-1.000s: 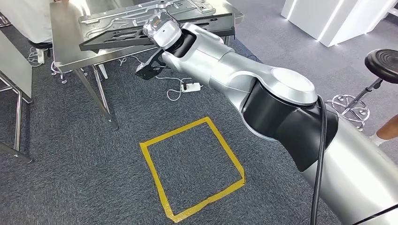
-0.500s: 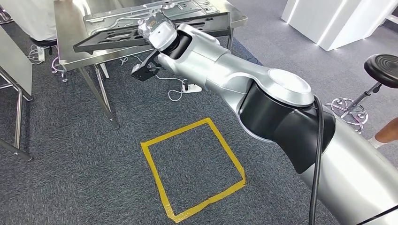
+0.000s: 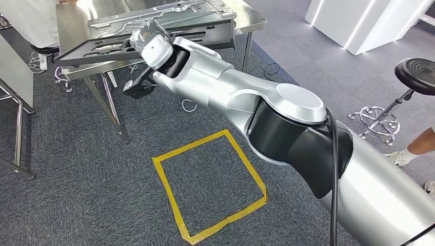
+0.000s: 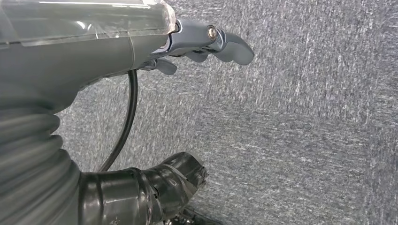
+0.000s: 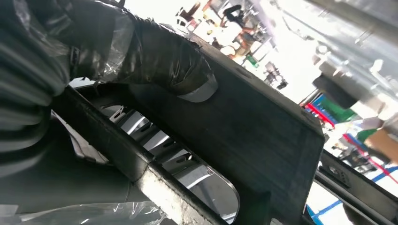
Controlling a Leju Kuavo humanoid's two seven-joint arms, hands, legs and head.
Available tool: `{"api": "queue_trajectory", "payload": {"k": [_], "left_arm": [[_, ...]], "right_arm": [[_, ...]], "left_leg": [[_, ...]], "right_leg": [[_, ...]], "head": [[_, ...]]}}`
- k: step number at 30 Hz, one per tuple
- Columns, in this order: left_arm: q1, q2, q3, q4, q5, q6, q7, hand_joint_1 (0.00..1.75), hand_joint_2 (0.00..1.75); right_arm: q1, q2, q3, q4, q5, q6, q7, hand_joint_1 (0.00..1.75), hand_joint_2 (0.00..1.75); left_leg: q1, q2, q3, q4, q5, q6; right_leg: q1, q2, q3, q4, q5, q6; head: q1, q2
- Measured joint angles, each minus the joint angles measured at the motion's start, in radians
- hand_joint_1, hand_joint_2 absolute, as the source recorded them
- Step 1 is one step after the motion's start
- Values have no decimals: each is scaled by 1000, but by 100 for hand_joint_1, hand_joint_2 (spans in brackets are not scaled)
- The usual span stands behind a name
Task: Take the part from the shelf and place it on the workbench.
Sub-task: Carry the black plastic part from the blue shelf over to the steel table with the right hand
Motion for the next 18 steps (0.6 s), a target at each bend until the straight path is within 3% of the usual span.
{"api": "queue_trajectory", "payload": {"k": [1, 2, 3, 5, 7, 10, 12, 15, 16, 17, 18], "left_arm": [[1, 0, 0, 0, 0, 0, 1, 0, 175], [2, 0, 0, 0, 0, 0, 3, 0, 175], [4, 0, 0, 0, 0, 0, 4, 0, 175], [6, 3, 1, 0, -1, 0, 6, 0, 175], [5, 6, 1, 0, -2, 1, 7, 0, 175], [4, 7, 1, 1, -5, 1, 8, 0, 175], [5, 7, 1, 1, -6, 1, 8, 0, 175], [5, 7, 1, 1, -6, 2, 8, 0, 175], [6, 6, 1, 1, -6, 2, 8, 0, 175], [6, 6, 1, 1, -6, 2, 8, 0, 175], [6, 5, 1, 1, -7, 2, 8, 0, 175]], "right_arm": [[6, 1, -2, 2, 3, -1, -1, 175, 175], [11, 2, -3, 4, 7, -1, -2, 175, 175], [13, 2, -5, 6, 11, -1, -3, 175, 175], [12, 3, -10, 9, 15, -2, -6, 175, 175], [14, 4, -16, 12, 17, -3, -8, 175, 175], [18, 1, -21, 14, 21, -3, -10, 175, 175], [17, -2, -25, 15, 25, -3, -11, 175, 175], [19, -3, -28, 16, 28, -2, -14, 175, 175], [21, -4, -28, 16, 29, -1, -17, 175, 175], [22, -5, -28, 16, 29, 0, -19, 175, 175], [22, -6, -28, 16, 30, 1, -23, 175, 175]], "left_leg": [[4, -1, 0, 4, -3, -5], [10, -2, 1, 9, -8, -11], [16, -4, 0, 18, -15, -19], [22, -3, -4, 39, -32, -40], [21, -2, -9, 51, -42, -55], [25, -2, -8, 55, -51, -69], [25, -1, -36, 119, -88, -72], [19, -2, -143, 318, -159, -66], [17, -2, -166, 350, -155, -62], [13, -2, -169, 338, -130, -55], [9, -3, -155, 291, -91, -47]], "right_leg": [[-7, -2, -10, 17, 4, 6], [-13, -4, 0, -7, 27, 12], [-19, -7, 28, -65, 62, 19], [-23, -10, 83, -178, 100, 27], [-18, -7, 100, -209, 94, 17], [-15, -3, 102, -207, 91, -9], [-15, -1, 106, -209, 89, -23], [-5, 4, 114, -210, 82, -35], [-1, 5, 118, -210, 79, -38], [3, 6, 123, -210, 76, -40], [7, 7, 129, -210, 72, -42]], "head": [[0, 0], [0, 0], [0, 0], [0, 0], [0, 0], [-1, 0], [-1, 0], [-1, 0], [-1, 0], [-1, 0], [0, 0]]}}
